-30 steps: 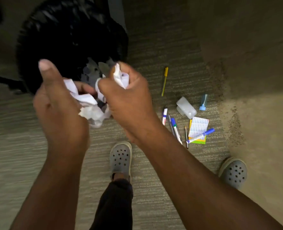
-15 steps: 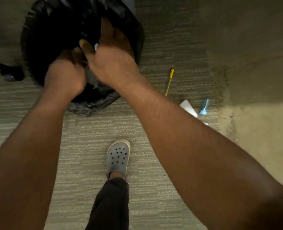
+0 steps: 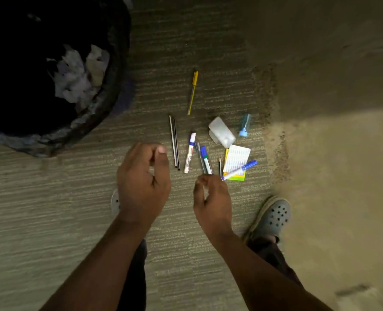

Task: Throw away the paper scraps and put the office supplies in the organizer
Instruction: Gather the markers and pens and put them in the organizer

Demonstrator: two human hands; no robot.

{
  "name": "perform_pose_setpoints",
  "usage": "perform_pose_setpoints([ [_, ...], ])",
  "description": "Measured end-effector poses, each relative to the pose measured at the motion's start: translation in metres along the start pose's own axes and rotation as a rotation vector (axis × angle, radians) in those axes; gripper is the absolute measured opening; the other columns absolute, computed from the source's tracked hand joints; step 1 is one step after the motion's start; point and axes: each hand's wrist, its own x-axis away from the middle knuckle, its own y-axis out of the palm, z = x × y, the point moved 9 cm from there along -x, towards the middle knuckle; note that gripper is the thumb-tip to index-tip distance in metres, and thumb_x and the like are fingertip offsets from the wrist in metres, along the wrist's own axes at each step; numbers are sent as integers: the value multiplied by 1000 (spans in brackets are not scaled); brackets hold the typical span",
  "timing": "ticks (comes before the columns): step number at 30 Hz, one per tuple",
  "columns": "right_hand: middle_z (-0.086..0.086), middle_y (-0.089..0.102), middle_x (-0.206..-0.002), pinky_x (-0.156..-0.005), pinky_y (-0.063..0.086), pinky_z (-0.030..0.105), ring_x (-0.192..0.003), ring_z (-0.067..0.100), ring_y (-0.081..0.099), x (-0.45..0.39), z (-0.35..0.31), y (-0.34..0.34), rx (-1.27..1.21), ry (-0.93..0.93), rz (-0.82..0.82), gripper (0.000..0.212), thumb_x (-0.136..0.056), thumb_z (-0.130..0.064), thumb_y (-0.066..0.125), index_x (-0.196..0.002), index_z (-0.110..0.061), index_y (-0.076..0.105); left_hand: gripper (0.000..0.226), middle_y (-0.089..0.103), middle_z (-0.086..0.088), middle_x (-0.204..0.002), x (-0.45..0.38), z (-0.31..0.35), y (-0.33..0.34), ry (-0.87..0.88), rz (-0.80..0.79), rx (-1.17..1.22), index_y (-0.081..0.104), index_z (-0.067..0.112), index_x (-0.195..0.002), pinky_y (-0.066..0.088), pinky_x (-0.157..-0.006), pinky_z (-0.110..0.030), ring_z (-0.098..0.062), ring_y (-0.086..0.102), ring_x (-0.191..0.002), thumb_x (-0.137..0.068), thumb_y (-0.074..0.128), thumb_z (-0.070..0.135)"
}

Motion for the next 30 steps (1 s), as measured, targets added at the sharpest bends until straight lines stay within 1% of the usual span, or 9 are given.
perform_pose_setpoints([
  [4,11,70,-84,-66,40,28,-79,33,65,4,101,-4,75,320,-73,9,-90,-16,56,-89,-11,64,16,67,-6,-80,29,-51,86,-248,-329,-70,65,8,-89,53,-65,-43,-24,62,-71,-94,53,18],
  [6,15,70,-84,-67,44,34,-81,37,65,-6,135,-3,157,397,-147,13,-90,-19,55,-89,-9,64,13,71,-9,-87,38,-75,117,-339,-429,-142,67,9,-92,54,-69,-43,-28,65,-76,-92,55,16],
  [10,20,71,-97,-76,46,35,-94,38,65,-37,193,6,255,533,-228,26,-91,-28,53,-94,-6,66,13,70,-13,-91,40,-103,164,-332,-564,-313,66,10,-93,53,-69,-38,-31,65,-83,-89,55,16],
  [14,24,68,-109,-84,46,36,-104,37,63,-74,238,11,255,648,-214,57,-96,-50,42,-103,0,68,23,66,-19,-107,20,-138,190,-438,-479,-345,62,6,-108,49,-78,-38,-35,62,-97,-91,58,20],
  [18,21,70,-102,-79,50,34,-97,34,66,-89,270,14,125,795,-85,76,-82,-71,46,-96,1,68,38,62,-18,-119,3,-170,207,-577,-365,-368,55,6,-118,47,-86,-37,-34,60,-108,-89,65,28],
  [23,21,70,-101,-77,46,34,-97,36,65,-99,264,9,158,708,26,55,-85,-53,57,-95,0,67,36,63,-18,-119,-8,-187,204,-602,-274,-415,54,5,-115,47,-87,-38,-34,60,-111,-87,66,25],
  [25,17,70,-96,-71,41,32,-93,34,65,-99,253,3,175,637,76,39,-83,-43,59,-90,-5,63,33,61,-18,-118,-8,-180,199,-508,-259,-462,54,5,-113,45,-86,-38,-33,58,-109,-88,63,25],
  [28,11,68,-81,-61,30,26,-76,31,64,-94,216,-3,196,406,152,19,-80,-34,58,-82,-16,53,27,63,-16,-107,3,-156,207,-327,-310,-434,57,8,-106,40,-72,-34,-31,60,-96,-89,62,28],
  [30,15,67,-77,-56,35,28,-68,33,63,-90,192,15,160,250,56,17,-82,-27,55,-91,-13,52,30,67,-13,-98,13,-146,219,-317,-381,-375,60,10,-105,42,-67,-32,-28,62,-87,-87,67,32],
])
